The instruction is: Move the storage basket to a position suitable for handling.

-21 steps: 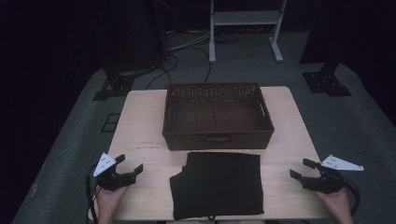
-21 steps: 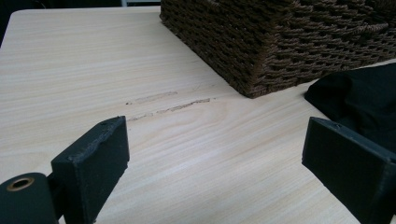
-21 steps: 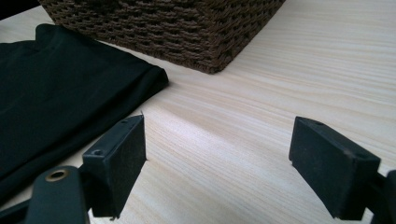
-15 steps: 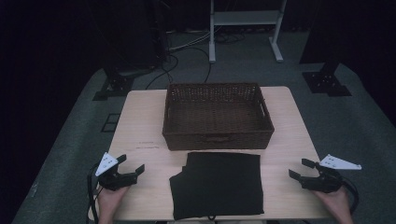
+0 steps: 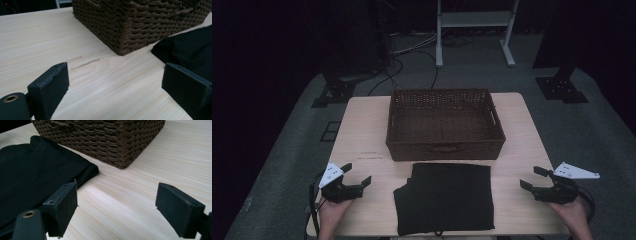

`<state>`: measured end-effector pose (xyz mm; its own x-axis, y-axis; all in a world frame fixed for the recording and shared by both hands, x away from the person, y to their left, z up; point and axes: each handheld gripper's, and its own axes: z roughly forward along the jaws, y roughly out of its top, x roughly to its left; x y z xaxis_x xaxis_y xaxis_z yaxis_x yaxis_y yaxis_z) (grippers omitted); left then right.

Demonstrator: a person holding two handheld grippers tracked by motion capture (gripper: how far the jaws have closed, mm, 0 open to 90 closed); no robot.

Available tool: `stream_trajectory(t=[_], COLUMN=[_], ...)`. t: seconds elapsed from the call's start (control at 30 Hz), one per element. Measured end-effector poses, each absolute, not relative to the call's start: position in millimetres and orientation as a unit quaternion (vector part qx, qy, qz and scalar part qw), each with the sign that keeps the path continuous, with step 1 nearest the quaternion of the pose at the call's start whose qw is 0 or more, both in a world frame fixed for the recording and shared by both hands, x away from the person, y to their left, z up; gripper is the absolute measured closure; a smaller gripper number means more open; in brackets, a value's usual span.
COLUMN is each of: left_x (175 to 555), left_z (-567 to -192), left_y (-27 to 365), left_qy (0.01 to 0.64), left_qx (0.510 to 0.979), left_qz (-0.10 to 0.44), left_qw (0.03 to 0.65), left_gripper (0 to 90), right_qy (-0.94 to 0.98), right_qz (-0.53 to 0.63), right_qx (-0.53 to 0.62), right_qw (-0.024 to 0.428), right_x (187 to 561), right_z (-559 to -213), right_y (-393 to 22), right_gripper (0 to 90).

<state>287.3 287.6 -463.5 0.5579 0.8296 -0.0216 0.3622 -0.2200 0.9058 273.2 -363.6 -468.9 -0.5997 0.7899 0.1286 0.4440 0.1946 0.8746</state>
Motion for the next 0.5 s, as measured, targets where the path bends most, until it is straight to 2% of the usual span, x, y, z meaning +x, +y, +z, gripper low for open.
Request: stream_trajectory(t=[0.5], left_x=[290.0], left_z=[-446.4], left_y=[269.4], left_qy=[0.357], left_qx=[0.777], left_qz=[0.235], left_qw=[0.462], left_gripper=[6.5], right_qy=[0.783], right_qz=[0.464], right_qx=[0.378], right_qw=[0.169], right_x=[271.6], right_z=[-452.2], right_y=[-355.6], right_gripper=[16.8])
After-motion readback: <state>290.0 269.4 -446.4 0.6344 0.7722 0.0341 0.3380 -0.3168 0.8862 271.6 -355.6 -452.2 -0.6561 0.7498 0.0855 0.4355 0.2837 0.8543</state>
